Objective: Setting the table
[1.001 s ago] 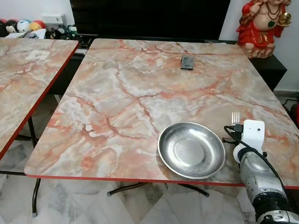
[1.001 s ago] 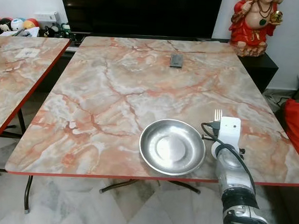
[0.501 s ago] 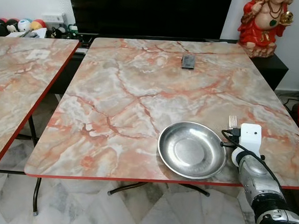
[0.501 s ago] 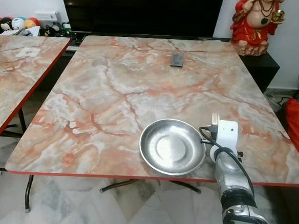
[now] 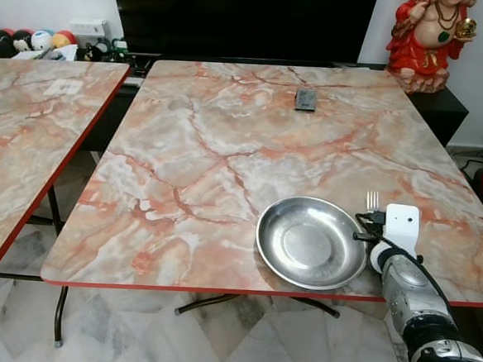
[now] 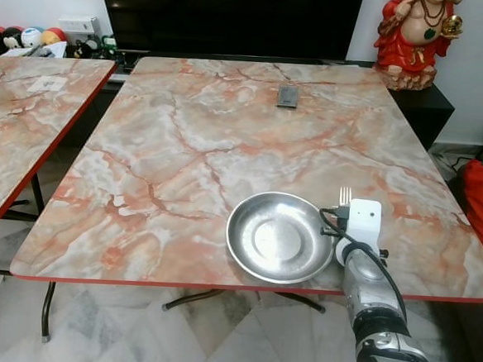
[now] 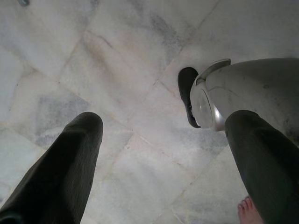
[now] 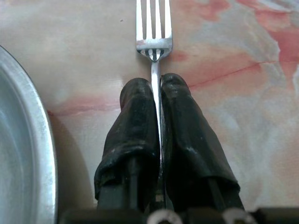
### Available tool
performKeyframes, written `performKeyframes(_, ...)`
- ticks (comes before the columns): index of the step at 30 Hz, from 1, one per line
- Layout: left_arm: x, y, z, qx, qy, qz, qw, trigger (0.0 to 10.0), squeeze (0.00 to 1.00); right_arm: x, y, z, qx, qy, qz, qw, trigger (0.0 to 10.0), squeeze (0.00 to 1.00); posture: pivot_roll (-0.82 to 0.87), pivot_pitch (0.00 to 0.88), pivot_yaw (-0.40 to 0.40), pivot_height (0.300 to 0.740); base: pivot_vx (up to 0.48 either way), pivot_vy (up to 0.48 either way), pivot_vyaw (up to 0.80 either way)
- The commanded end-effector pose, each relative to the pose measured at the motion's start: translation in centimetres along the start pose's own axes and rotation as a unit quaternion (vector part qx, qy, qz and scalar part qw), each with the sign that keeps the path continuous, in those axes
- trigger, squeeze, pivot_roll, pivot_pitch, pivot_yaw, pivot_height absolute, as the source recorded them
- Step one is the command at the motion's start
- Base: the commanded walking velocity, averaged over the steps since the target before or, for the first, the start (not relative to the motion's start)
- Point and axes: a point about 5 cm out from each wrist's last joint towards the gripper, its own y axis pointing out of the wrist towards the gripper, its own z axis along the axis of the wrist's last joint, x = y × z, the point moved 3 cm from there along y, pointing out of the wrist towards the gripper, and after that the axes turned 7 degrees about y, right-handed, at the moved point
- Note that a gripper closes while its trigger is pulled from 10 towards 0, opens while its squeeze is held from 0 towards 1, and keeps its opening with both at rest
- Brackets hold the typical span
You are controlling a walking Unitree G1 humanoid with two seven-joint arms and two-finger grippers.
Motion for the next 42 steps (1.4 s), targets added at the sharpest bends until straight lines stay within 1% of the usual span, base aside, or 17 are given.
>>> performKeyframes(1, 0.37, -0.18, -0.97, -0.017, 0.008, -0.005, 1.0, 10.0, 0.0, -0.27, 0.13, 0.38, 0.005, 0.005, 0.001, 1.0, 10.0, 0.16, -0.02, 0.109, 0.037, 0.74, 0.0, 0.0, 0.0)
performKeyframes(19, 0.41, -0.13, -0.88, -0.018, 0.01, -0.005, 1.0, 10.0, 0.0, -0.53, 0.13, 0.11, 0.002, 0.011, 0.005, 1.0, 10.0, 0.15, -0.01, 0.109, 0.037, 0.74, 0.0, 0.0, 0.0)
performKeyframes(24, 0.4, -0.12, -0.83, -0.018, 0.01, -0.005, 1.0, 10.0, 0.0, -0.61, 0.14, 0.07, 0.002, 0.011, 0.005, 1.0, 10.0, 0.16, -0.01, 0.108, 0.038, 0.74, 0.0, 0.0, 0.0)
performKeyframes(25, 0.4, -0.12, -0.82, -0.018, 0.01, -0.005, 1.0, 10.0, 0.0, -0.62, 0.13, 0.06, 0.002, 0.011, 0.005, 1.0, 10.0, 0.31, -0.01, 0.108, 0.038, 0.74, 0.0, 0.0, 0.0)
performKeyframes(29, 0.4, -0.11, -0.8, -0.017, 0.01, -0.004, 1.0, 10.0, 0.0, -0.63, 0.13, 0.05, 0.002, 0.011, 0.005, 1.0, 10.0, 0.28, -0.01, 0.108, 0.038, 0.74, 0.0, 0.0, 0.0)
performKeyframes(30, 0.41, -0.11, -0.8, -0.018, 0.01, -0.004, 1.0, 10.0, 0.0, -0.65, 0.13, 0.04, 0.002, 0.012, 0.005, 1.0, 10.0, 0.25, -0.01, 0.108, 0.038, 0.74, 0.0, 0.0, 0.0)
performKeyframes(33, 0.43, -0.1, -0.81, -0.018, 0.01, -0.004, 1.0, 10.0, 0.0, -0.7, 0.14, 0.03, 0.003, 0.012, 0.006, 1.0, 10.0, 0.28, -0.01, 0.109, 0.038, 0.74, 0.0, 0.0, 0.0)
performKeyframes(37, 0.44, -0.1, -0.81, -0.018, 0.011, -0.004, 1.0, 10.0, 0.0, -0.7, 0.14, 0.03, 0.003, 0.012, 0.006, 1.0, 10.0, 0.29, -0.01, 0.109, 0.038, 0.74, 0.0, 0.0, 0.0)
performKeyframes(38, 0.44, -0.1, -0.81, -0.018, 0.011, -0.004, 1.0, 10.0, 0.0, -0.7, 0.14, 0.02, 0.003, 0.012, 0.006, 1.0, 10.0, 0.35, -0.01, 0.109, 0.038, 0.74, 0.0, 0.0, 0.0)
performKeyframes(42, 0.43, -0.09, -0.8, -0.018, 0.011, -0.003, 1.0, 10.0, 0.0, -0.8, 0.13, -0.09, 0.001, 0.012, 0.006, 1.0, 10.0, 0.34, -0.01, 0.109, 0.038, 0.74, 0.0, 0.0, 0.0)
